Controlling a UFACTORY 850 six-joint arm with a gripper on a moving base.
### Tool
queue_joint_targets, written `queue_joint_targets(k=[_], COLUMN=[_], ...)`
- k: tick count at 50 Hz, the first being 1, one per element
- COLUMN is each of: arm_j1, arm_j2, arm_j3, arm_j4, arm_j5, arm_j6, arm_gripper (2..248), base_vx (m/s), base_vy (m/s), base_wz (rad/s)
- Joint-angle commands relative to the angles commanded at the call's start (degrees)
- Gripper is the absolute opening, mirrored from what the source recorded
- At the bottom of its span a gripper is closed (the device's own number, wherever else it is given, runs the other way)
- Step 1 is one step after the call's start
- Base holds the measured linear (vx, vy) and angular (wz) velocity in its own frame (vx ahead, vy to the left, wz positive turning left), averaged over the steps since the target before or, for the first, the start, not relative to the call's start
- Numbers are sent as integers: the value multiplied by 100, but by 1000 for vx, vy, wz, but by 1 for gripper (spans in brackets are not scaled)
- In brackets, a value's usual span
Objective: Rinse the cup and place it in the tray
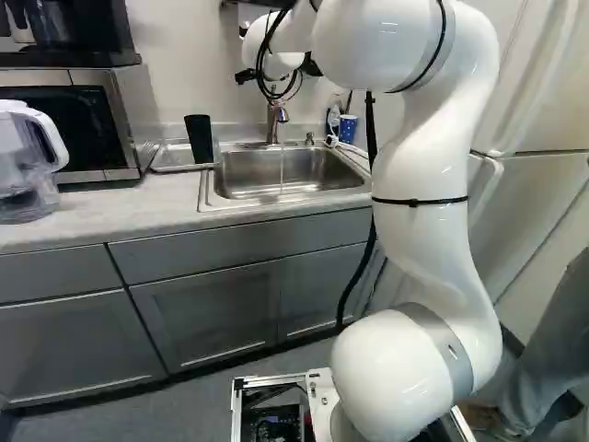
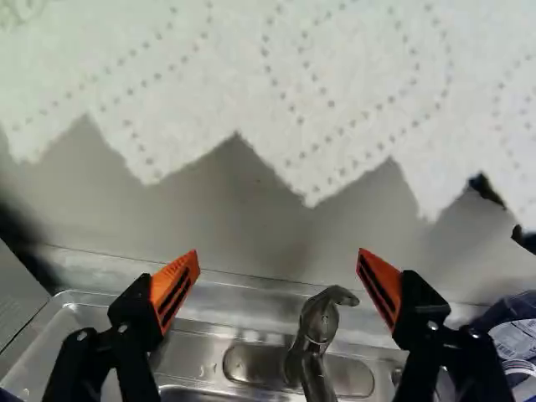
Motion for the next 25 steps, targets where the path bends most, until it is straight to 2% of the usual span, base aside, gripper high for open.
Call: queue_joint_targets(k=[25], arm_j1=[7], arm_j2=[-4], arm_j3=[-5], arm_j4=[0], arm_j5=[-14], arm_j6=[0], arm_gripper=[247], base_vx=[0], base_vy=[0], base_wz=[0])
